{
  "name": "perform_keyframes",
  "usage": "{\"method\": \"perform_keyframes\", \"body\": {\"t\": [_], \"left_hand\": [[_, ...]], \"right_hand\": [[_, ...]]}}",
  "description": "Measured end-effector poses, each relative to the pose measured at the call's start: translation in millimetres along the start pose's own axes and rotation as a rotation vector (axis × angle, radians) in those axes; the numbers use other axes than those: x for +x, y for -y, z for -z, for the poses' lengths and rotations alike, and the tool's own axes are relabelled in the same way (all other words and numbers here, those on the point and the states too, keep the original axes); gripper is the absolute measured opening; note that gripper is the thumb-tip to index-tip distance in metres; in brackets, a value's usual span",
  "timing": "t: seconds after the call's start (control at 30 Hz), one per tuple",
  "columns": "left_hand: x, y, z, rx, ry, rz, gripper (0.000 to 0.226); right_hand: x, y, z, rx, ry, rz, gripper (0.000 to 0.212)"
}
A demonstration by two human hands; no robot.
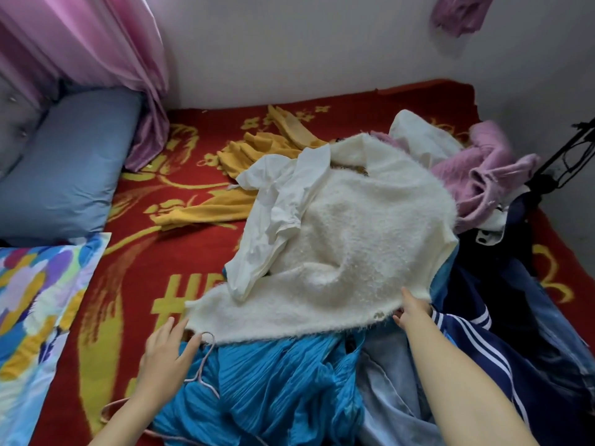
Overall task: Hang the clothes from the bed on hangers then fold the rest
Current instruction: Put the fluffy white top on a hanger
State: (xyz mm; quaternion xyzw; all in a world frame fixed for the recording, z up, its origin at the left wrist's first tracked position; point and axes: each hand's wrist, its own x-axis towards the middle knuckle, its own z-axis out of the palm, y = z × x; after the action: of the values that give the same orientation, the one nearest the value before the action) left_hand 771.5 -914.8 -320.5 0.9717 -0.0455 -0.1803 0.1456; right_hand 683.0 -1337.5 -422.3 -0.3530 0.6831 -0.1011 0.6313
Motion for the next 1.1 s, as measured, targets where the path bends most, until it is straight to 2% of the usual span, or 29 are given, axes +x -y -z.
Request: {"method": "perform_keyframes", "body": {"t": [0.07, 0.13, 0.2, 0.27, 0.33, 0.5, 0.63, 0.73, 0.8, 0.87, 0.97, 1.03, 1.1], "left_hand": [[-1.6, 4.0, 0.4, -0.014, 0.002, 0.008, 0.068], [-4.6, 7.0, -0.1, -0.025, 0.015, 0.023, 0.072], [-8.1, 9.7, -1.4, -0.030, 0.025, 0.035, 0.068], [-12.2, 11.0, -1.4, -0.046, 0.023, 0.029, 0.059], [-12.9, 10.0, -2.1, -0.071, 0.006, 0.001, 0.051], [-18.4, -0.6, 5.6, -0.148, -0.003, -0.054, 0.047], [-30.9, -10.4, 22.0, -0.155, -0.053, -0.172, 0.043], [-37.1, -17.8, 39.5, -0.226, -0.090, -0.214, 0.044], [-41.1, -20.6, 53.8, -0.259, -0.108, -0.240, 0.046], [-46.3, -20.6, 69.4, -0.285, -0.135, -0.276, 0.051], [-53.7, -21.9, 90.1, -0.327, -0.163, -0.332, 0.073], [-57.6, -27.0, 101.2, -0.380, -0.174, -0.368, 0.093], [-60.5, -37.4, 109.7, -0.401, -0.167, -0.433, 0.098]], "right_hand": [[0.8, -0.3, -5.8, -0.047, -0.026, 0.050, 0.020], [3.3, -1.8, -8.9, -0.149, -0.081, 0.120, 0.031], [-2.5, -0.8, -8.6, -0.235, -0.139, 0.189, 0.032], [-18.4, 2.3, -7.7, -0.302, -0.172, 0.265, 0.020], [-33.2, 7.1, -6.7, -0.378, -0.205, 0.329, 0.028], [-82.2, 41.3, 3.5, -0.299, -0.236, 0.515, 0.030], [-143.7, 97.1, 21.6, -0.214, -0.211, 0.752, 0.027], [-193.5, 126.0, 32.6, -0.198, -0.137, 0.958, 0.026], [-234.0, 143.6, 40.5, -0.130, -0.080, 1.049, 0.018], [-281.1, 164.7, 49.7, 0.027, 0.025, 1.071, 0.007], [-356.1, 198.7, 73.6, 0.270, 0.222, 1.080, 0.021], [-405.0, 213.0, 96.5, 0.336, 0.347, 1.108, 0.020], [-449.2, 219.0, 121.4, 0.373, 0.508, 1.110, 0.013]]}}
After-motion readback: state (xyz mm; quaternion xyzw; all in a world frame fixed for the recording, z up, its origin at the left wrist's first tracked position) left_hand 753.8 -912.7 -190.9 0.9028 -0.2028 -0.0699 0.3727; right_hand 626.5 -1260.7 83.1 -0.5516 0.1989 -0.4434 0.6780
